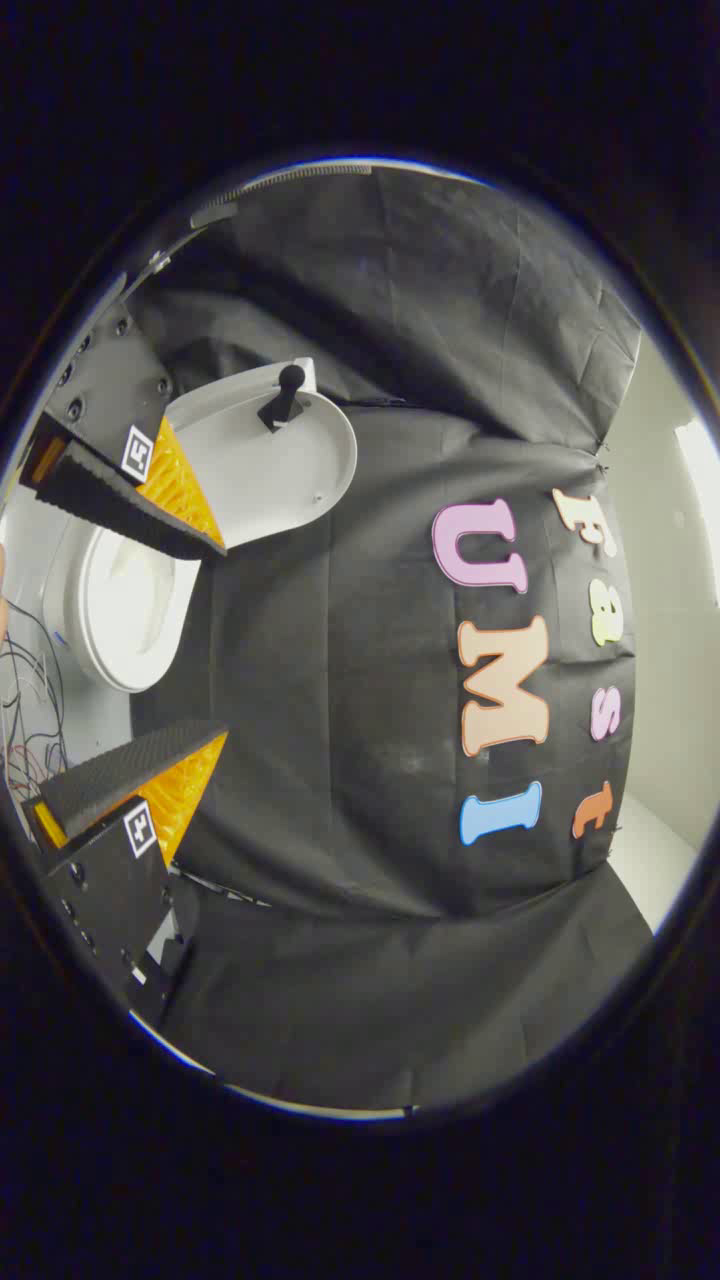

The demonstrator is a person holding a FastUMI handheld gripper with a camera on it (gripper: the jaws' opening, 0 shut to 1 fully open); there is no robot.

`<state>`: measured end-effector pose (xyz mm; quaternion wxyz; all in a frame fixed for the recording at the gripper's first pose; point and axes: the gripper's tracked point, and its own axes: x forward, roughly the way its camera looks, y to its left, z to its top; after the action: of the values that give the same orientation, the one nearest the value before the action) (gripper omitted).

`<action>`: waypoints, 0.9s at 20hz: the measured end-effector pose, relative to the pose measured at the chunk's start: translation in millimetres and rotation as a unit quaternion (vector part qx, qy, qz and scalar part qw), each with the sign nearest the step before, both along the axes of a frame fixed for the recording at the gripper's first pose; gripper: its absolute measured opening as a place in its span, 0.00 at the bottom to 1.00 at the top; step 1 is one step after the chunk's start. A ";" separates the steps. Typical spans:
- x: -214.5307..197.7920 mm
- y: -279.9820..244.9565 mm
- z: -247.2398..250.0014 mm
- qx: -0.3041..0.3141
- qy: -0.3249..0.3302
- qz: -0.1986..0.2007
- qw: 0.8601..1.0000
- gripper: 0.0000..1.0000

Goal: Open the toilet lid.

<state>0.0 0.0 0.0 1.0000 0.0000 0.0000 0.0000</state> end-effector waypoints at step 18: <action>51.5 6.0 -15.7 -0.002 0.036 0.008 0.999 0.99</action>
<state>51.5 6.0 -15.7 0.9993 -0.0023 0.0357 0.0078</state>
